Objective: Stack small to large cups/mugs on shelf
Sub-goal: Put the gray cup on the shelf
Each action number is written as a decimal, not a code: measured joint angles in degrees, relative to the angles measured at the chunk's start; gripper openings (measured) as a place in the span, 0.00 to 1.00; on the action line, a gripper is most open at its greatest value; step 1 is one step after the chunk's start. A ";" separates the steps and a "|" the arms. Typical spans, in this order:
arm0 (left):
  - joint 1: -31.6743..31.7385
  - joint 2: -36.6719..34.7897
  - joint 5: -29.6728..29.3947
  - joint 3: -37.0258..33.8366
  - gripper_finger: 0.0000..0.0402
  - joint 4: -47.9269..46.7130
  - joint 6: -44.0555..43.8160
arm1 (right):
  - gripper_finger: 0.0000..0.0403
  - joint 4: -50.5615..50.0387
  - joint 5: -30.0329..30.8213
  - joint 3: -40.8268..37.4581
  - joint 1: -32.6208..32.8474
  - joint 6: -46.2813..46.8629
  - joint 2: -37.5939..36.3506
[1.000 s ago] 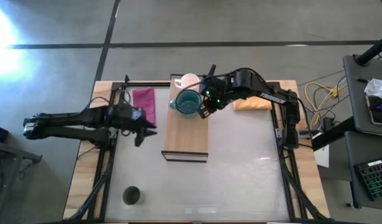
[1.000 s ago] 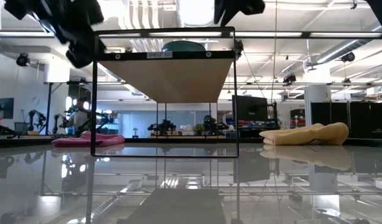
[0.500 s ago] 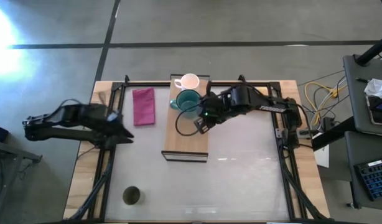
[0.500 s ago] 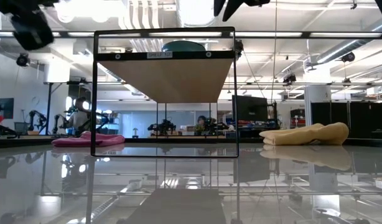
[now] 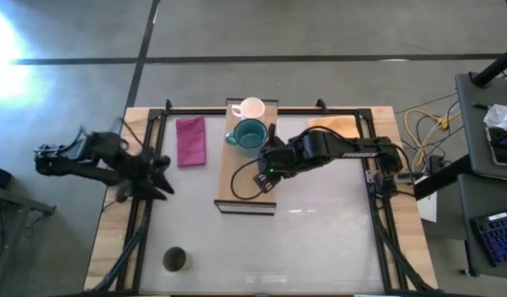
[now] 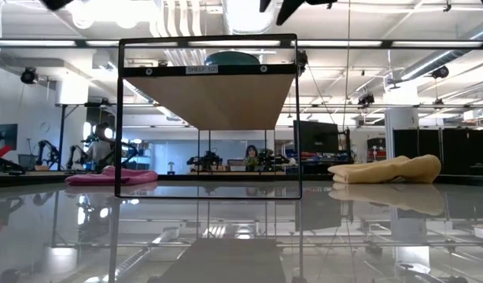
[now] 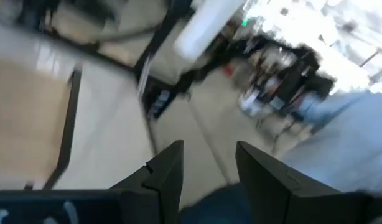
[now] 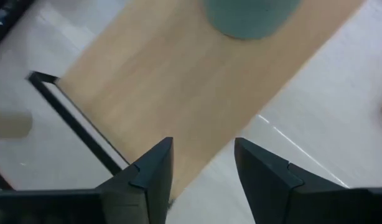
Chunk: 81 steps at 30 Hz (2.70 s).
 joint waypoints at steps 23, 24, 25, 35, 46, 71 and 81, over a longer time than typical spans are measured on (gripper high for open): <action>-51.14 17.05 -40.22 -0.37 0.33 -17.54 -25.89 | 0.42 0.53 0.61 0.00 3.56 1.92 -0.07; -51.20 18.61 -40.47 -0.22 0.33 -19.65 -26.98 | 0.42 0.52 0.63 0.00 3.54 1.52 -0.07; -51.20 20.12 -40.54 0.04 0.33 -21.20 -27.58 | 0.42 0.52 0.71 0.00 3.54 1.15 -0.09; -51.14 31.09 -40.63 5.29 0.33 -21.77 -32.64 | 0.42 -0.69 1.07 0.00 3.52 -3.83 -0.26; -51.14 38.98 -39.40 9.90 0.33 -20.53 -35.84 | 0.42 -1.95 1.05 -0.02 4.27 -6.57 -0.28; -45.47 43.76 -38.58 9.02 0.02 -22.68 -32.10 | 0.40 -6.14 3.47 -0.12 7.96 -4.59 -0.28; -37.24 35.48 -40.24 16.31 0.00 -32.54 -29.51 | 0.31 -6.08 9.91 -1.77 14.36 4.55 -2.97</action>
